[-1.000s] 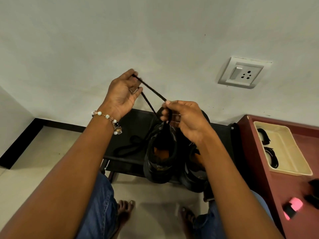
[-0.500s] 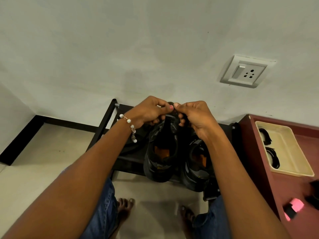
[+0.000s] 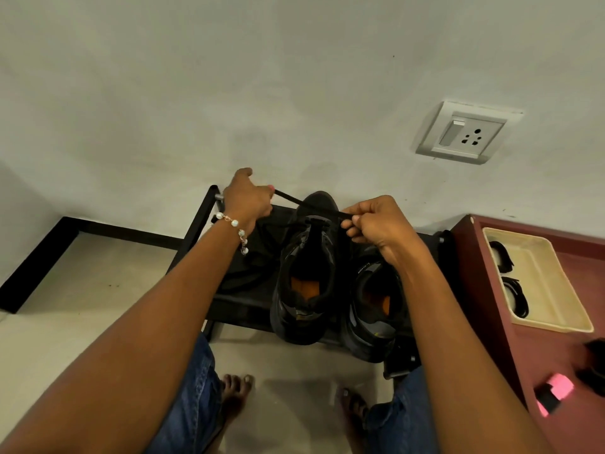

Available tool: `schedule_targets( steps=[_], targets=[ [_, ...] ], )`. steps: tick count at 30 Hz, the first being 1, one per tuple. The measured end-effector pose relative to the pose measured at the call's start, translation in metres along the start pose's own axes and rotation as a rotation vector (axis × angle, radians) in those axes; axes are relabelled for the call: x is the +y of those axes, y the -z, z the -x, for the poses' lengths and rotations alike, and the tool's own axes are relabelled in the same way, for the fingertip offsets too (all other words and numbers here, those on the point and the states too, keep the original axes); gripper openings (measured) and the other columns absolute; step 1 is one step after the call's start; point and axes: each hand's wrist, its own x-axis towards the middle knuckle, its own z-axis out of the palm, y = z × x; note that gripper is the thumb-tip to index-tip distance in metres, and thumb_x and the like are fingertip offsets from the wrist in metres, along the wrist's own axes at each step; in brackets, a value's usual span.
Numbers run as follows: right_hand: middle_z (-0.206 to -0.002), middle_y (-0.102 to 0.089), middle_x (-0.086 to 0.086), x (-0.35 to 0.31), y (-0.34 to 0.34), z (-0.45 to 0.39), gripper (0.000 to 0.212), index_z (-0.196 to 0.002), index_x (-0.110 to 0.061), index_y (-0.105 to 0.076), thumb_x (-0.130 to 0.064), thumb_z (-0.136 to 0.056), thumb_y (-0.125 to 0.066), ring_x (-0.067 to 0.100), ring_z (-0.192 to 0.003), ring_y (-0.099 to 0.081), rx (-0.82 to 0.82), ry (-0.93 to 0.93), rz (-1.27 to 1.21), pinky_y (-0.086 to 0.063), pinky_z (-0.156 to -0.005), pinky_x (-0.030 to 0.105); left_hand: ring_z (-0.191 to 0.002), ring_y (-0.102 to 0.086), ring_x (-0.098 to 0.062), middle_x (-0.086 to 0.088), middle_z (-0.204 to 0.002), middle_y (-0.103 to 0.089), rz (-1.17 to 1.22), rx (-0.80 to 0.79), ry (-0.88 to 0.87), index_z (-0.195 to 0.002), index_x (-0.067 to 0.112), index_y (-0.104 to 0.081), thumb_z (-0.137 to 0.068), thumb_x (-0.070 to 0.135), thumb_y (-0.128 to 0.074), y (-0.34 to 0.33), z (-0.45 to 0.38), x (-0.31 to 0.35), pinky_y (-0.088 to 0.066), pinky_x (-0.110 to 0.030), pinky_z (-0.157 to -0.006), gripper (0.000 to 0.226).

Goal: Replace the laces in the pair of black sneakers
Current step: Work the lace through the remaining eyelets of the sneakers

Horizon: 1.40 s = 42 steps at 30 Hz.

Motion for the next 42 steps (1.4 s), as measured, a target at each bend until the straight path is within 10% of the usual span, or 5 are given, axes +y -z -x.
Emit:
schedule_targets(
  steps=[6,11,18,26,42],
  targets=[
    [-0.075,-0.071,0.015,-0.003,-0.013,0.001,0.009,-0.084,0.0,-0.065,-0.006,-0.089,-0.068,0.018,-0.056,-0.067,0.032,0.071,-0.084,-0.057,-0.053,0.026,-0.103,-0.061,-0.008,0.004,-0.113,-0.068,-0.485,-0.341,-0.588,-0.115,0.021,-0.07,-0.087,0.02,-0.069,-0.023,0.029,0.007,-0.041,-0.016,-0.089,0.027],
    [-0.069,-0.071,0.012,-0.001,-0.017,-0.001,0.012,-0.075,-0.004,-0.069,-0.011,-0.082,-0.077,0.016,-0.053,-0.066,0.115,0.089,-0.132,-0.057,-0.052,0.025,-0.1,-0.066,-0.003,0.005,-0.103,-0.072,-0.334,-0.516,-0.605,-0.11,0.013,-0.073,-0.086,0.006,-0.068,-0.03,0.027,0.004,-0.048,-0.017,-0.094,0.025],
    [-0.088,-0.072,0.02,0.004,-0.023,-0.008,0.006,-0.095,0.003,-0.066,0.002,-0.09,-0.064,0.024,-0.069,-0.073,0.009,-0.046,-0.235,-0.062,-0.067,0.037,-0.076,-0.065,-0.002,-0.001,-0.087,-0.075,-0.441,-0.355,-0.689,-0.093,0.013,-0.078,-0.078,0.013,-0.077,-0.034,0.022,0.0,-0.05,-0.013,-0.08,0.015],
    [-0.105,-0.063,0.013,0.013,-0.027,0.005,0.038,-0.104,-0.003,-0.064,-0.018,-0.074,-0.084,0.03,-0.094,-0.063,-0.201,-0.181,0.301,-0.061,-0.066,0.047,-0.086,-0.066,-0.019,-0.006,-0.093,-0.073,-0.734,-0.327,-0.528,-0.092,0.012,-0.077,-0.085,0.019,-0.071,-0.044,0.021,-0.019,-0.054,-0.033,-0.084,0.012],
    [-0.105,-0.064,0.021,0.016,-0.024,0.0,0.026,-0.107,0.003,-0.062,-0.002,-0.084,-0.072,0.04,-0.082,-0.069,-0.227,-0.154,0.272,-0.061,-0.064,0.048,-0.093,-0.066,-0.022,-0.003,-0.099,-0.072,-0.597,-0.175,-0.259,-0.089,0.021,-0.078,-0.084,0.025,-0.072,-0.065,0.027,-0.037,-0.054,-0.036,-0.084,0.009]
  ],
)
